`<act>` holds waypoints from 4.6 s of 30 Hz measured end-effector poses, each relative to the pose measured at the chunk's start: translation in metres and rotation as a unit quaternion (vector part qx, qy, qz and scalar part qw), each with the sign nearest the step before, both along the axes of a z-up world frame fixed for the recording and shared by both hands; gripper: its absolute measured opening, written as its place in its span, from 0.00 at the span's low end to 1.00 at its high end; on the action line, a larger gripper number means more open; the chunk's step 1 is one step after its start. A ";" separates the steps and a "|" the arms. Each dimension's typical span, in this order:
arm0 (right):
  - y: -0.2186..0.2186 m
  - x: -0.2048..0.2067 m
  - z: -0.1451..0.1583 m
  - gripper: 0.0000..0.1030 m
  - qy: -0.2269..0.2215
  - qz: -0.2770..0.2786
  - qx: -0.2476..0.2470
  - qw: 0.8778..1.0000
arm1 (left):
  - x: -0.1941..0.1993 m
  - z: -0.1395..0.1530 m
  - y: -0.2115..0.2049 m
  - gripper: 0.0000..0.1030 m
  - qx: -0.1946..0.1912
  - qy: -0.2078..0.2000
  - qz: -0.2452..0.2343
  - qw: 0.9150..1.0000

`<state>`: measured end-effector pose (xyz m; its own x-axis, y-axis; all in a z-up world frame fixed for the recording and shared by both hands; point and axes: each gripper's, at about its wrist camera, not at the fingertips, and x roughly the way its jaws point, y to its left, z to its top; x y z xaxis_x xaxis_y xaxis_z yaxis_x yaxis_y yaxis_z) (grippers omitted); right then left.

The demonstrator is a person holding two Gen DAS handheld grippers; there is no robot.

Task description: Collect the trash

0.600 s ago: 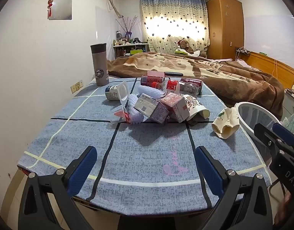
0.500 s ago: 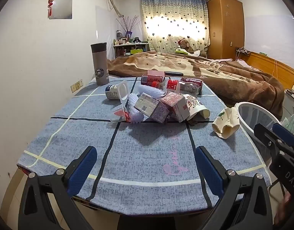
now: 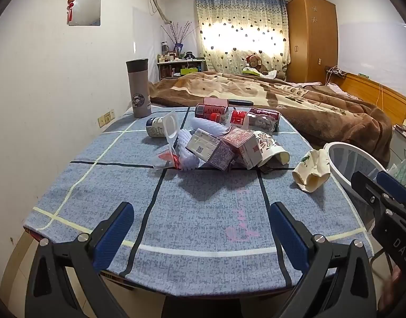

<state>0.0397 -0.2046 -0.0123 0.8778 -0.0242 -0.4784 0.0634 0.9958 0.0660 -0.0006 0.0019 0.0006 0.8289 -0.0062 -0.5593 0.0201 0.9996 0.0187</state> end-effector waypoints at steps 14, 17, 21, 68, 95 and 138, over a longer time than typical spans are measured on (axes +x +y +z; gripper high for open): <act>0.001 0.000 0.000 0.63 0.003 -0.005 -0.003 1.000 | -0.001 -0.001 0.001 1.00 -0.001 0.000 -0.001 1.000; 0.001 0.000 0.000 0.63 0.002 -0.004 -0.003 1.000 | -0.002 0.001 0.002 1.00 -0.001 0.001 -0.001 1.000; 0.001 0.000 0.001 0.63 0.003 -0.005 -0.002 1.000 | -0.001 0.001 0.004 1.00 -0.002 0.001 -0.001 1.000; 0.000 0.000 0.000 0.63 0.003 -0.005 -0.003 1.000 | -0.002 0.003 0.004 1.00 -0.003 0.002 0.002 1.000; -0.028 0.061 -0.019 0.63 0.062 -0.039 0.042 0.996 | 0.065 -0.006 0.035 1.00 -0.070 0.053 -0.022 0.996; -0.031 0.114 -0.044 0.10 0.148 -0.001 0.080 0.986 | 0.128 -0.034 0.019 0.56 -0.140 0.137 -0.106 0.975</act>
<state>0.1537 -0.2357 -0.0561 0.6999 0.0707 -0.7108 0.1048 0.9742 0.2001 0.1273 0.0212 -0.0333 0.6118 -0.3454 -0.7116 0.1934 0.9376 -0.2889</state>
